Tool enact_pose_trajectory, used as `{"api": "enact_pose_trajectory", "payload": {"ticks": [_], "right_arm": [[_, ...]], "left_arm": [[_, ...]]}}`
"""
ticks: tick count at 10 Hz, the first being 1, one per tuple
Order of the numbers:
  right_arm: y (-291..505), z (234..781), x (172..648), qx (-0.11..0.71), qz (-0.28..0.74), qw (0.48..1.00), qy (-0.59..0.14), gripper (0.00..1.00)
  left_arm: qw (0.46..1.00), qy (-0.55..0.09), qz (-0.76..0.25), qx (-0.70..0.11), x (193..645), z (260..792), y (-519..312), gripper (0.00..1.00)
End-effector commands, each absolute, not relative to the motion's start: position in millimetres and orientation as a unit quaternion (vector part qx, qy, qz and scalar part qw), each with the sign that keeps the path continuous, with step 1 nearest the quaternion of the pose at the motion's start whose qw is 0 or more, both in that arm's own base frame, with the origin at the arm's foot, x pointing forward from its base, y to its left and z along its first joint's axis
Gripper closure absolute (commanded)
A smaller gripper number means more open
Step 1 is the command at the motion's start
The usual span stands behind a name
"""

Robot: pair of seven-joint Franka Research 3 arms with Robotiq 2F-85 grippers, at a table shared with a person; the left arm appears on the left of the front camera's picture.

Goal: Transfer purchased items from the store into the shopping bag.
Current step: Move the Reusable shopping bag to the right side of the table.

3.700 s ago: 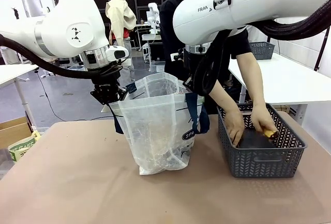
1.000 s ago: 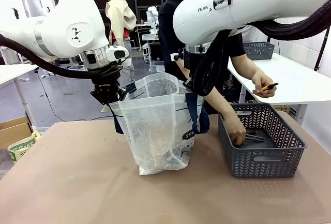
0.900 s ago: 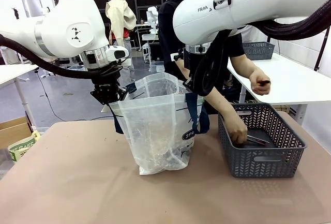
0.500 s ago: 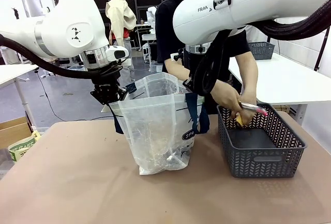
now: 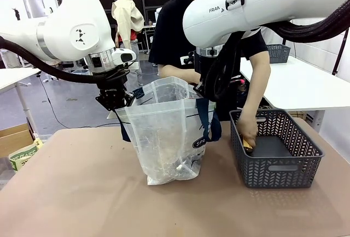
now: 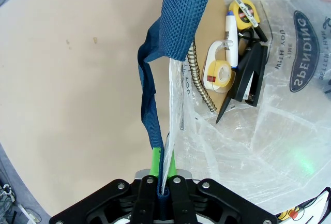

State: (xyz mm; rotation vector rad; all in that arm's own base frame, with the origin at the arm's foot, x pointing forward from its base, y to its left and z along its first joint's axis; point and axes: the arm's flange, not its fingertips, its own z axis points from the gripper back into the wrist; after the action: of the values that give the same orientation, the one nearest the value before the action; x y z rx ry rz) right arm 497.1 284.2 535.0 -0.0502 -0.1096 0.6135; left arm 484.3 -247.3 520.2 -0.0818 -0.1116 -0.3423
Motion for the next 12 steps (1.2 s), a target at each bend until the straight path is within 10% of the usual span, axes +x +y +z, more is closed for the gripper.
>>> {"api": "enact_pose_trajectory", "payload": {"ticks": [1,12], "right_arm": [[283.5,534.5,497.2,-0.025,0.301,0.952,-0.053,1.0],[283.5,534.5,497.2,-0.025,0.301,0.952,-0.053,1.0]], "left_arm": [[0.983,-0.055,-0.17,-0.041,484.5,519.8,-247.1,1.0],[0.983,-0.055,-0.17,-0.041,484.5,519.8,-247.1,1.0]]}}
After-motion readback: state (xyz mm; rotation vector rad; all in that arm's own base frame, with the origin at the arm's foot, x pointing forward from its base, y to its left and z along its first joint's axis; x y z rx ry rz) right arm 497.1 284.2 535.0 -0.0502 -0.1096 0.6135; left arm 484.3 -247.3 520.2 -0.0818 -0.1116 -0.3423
